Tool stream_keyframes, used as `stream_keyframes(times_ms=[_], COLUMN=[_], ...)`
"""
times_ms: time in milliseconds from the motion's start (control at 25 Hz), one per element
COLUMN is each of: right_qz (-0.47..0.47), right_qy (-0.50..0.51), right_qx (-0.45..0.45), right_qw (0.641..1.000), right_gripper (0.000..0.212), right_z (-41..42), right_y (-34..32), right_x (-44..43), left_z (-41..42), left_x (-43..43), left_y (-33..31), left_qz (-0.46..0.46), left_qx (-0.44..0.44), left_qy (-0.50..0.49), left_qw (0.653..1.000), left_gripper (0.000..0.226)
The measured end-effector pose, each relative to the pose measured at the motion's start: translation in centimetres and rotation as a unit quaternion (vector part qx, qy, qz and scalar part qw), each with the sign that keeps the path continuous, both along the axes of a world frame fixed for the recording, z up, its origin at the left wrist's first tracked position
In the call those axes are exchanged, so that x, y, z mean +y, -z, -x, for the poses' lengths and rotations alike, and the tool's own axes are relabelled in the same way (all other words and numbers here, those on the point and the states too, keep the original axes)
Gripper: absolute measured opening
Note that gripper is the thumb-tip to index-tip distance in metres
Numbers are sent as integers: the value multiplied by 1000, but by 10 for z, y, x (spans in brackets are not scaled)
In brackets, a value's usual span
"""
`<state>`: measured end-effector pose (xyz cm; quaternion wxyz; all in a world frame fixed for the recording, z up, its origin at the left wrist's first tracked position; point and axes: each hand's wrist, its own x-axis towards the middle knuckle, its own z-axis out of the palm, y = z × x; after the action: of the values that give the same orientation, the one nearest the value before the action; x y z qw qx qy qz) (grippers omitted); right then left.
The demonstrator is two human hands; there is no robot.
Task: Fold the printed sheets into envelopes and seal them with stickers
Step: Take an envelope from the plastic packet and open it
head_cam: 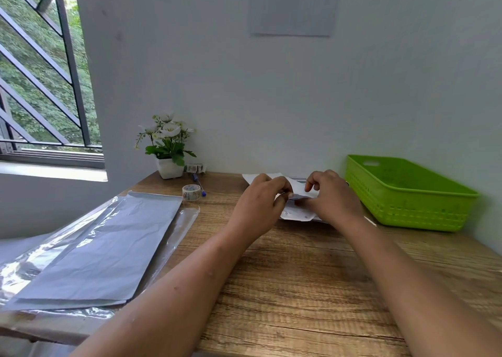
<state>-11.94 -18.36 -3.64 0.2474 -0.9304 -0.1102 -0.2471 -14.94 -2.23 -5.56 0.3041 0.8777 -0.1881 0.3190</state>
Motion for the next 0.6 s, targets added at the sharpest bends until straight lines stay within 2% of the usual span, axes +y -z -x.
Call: stream_keyframes(times_ms=[80, 200, 360, 480, 600], right_qz=[8, 54, 85, 41, -52], right_qy=[39, 95, 106, 52, -81], right_qx=[-12, -45, -38, 17, 146], right_qw=[999, 993, 990, 998, 984], right_gripper=[19, 24, 28, 23, 31], right_z=[-1, -2, -2, -1, 4], right_y=[2, 3, 4, -1, -12], right_x=[3, 8, 15, 10, -1], left_z=[0, -1, -4, -6, -8], left_x=[-1, -1, 2, 4, 12], left_y=[1, 2, 3, 3, 0], left_qz=[-4, -8, 0, -4, -12], left_qx=[-5, -6, -11, 5, 23], left_qy=[10, 23, 24, 13, 0], left_qw=[1000, 1000, 1000, 1000, 1000], left_gripper=[14, 13, 12, 12, 9])
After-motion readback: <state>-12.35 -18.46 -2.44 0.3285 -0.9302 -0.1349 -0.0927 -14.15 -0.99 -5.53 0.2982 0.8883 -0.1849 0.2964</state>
